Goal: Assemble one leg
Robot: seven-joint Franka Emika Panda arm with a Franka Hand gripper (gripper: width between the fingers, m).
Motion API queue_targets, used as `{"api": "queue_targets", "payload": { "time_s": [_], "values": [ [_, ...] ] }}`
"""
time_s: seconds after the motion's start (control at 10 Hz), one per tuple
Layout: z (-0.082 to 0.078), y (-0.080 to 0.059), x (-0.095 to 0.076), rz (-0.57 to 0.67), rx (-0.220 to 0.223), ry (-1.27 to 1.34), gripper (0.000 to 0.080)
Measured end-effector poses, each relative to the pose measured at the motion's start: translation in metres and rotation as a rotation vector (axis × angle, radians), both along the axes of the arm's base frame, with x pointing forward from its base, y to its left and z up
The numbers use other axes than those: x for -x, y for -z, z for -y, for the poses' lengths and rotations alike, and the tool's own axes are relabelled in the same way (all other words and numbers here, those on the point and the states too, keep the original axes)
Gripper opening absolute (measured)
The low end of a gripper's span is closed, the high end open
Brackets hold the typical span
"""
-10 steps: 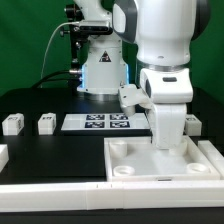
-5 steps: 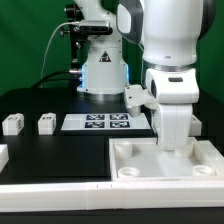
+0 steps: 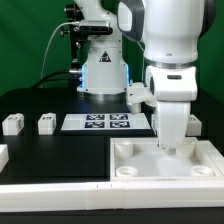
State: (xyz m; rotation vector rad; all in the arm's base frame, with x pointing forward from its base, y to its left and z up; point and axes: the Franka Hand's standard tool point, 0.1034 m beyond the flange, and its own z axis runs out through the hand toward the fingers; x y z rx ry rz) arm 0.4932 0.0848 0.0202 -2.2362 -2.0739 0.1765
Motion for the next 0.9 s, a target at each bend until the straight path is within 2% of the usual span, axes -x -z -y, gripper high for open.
{"api": "queue_targets", "payload": {
  "time_s": [0.1,0.2,0.3,0.7,0.9],
  "values": [
    [0.0,-0.001,0.0,0.002,0.0,0.0,0.0569],
    [0.0,-0.003,-0.001,0.005,0.0,0.0,0.0624],
    [0.0,-0.007,-0.002,0.011,0.002,0.002,0.0624],
    [0.001,-0.047,0.002,0.025,0.032,-0.002,0.0649],
    [0.001,-0.043,0.003,0.02,0.03,0.006,0.0649]
  ]
}}
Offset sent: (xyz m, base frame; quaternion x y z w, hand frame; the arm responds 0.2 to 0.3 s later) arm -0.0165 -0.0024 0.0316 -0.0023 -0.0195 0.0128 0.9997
